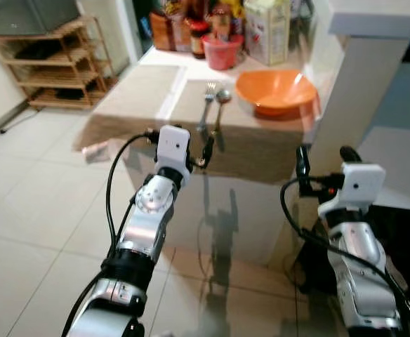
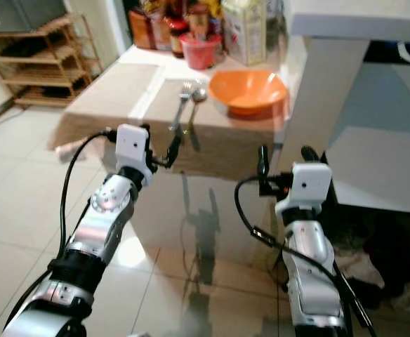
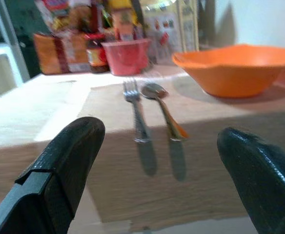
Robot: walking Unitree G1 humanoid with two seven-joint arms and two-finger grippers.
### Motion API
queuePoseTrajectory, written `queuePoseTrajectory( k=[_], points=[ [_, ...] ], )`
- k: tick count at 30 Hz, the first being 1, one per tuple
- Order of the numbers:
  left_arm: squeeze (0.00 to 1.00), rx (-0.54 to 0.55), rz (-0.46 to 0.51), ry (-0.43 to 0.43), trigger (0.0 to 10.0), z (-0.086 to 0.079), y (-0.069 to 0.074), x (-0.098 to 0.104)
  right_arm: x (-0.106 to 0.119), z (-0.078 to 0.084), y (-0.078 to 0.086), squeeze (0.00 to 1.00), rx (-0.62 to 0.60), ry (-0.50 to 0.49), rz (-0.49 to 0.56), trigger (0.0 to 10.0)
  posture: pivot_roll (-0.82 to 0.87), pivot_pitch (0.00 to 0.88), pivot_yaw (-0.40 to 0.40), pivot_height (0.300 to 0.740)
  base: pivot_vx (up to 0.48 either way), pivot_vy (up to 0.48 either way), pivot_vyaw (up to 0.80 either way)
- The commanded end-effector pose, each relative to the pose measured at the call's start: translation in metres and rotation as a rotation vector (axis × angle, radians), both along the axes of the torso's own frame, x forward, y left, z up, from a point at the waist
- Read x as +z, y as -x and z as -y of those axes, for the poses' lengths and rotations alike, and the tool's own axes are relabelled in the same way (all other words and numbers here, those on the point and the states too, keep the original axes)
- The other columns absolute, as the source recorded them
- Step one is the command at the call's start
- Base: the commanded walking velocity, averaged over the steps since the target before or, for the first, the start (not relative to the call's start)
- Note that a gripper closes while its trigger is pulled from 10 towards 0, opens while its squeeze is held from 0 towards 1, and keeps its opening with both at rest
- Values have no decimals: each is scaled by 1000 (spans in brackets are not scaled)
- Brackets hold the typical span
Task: Setting the table
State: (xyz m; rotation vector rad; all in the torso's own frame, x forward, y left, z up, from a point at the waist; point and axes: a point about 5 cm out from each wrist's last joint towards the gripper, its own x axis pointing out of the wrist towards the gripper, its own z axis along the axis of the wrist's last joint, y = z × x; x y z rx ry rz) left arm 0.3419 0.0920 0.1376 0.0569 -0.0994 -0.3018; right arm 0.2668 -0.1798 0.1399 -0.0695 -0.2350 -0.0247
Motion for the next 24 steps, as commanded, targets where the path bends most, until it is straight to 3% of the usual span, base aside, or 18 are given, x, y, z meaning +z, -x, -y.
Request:
queuePoseTrajectory(
  k=[1, 6, 15, 20, 24],
  points=[
    [0, 1, 40, 14, 10000, -2, -3, 12, 13, -3, -1, 0, 4, -1, 35, 10000, 0, 0, 66, 740, 458, 0, 0],
    [0, -7, 57, 16, 10000, -1, -4, 19, 23, -10, 4, 0, 34, -11, 59, 10000, -1, 0, 67, 740, 458, 0, 0],
    [0, 0, 81, 39, 10000, -1, -4, 27, 14, -13, 10, 0, 47, 12, 16, 10000, -4, 0, 69, 740, 445, 0, 0],
    [0, 6, 87, 50, 10000, -1, -3, 28, 13, -14, 11, 0, 58, 17, 9, 10000, -4, 0, 69, 740, 389, 279, 0],
    [0, 10, 100, 47, 10000, -1, -3, 31, 10, -14, 13, 0, 73, -9, -3, 10000, -4, 0, 69, 740, 374, 299, -520]
  ],
)
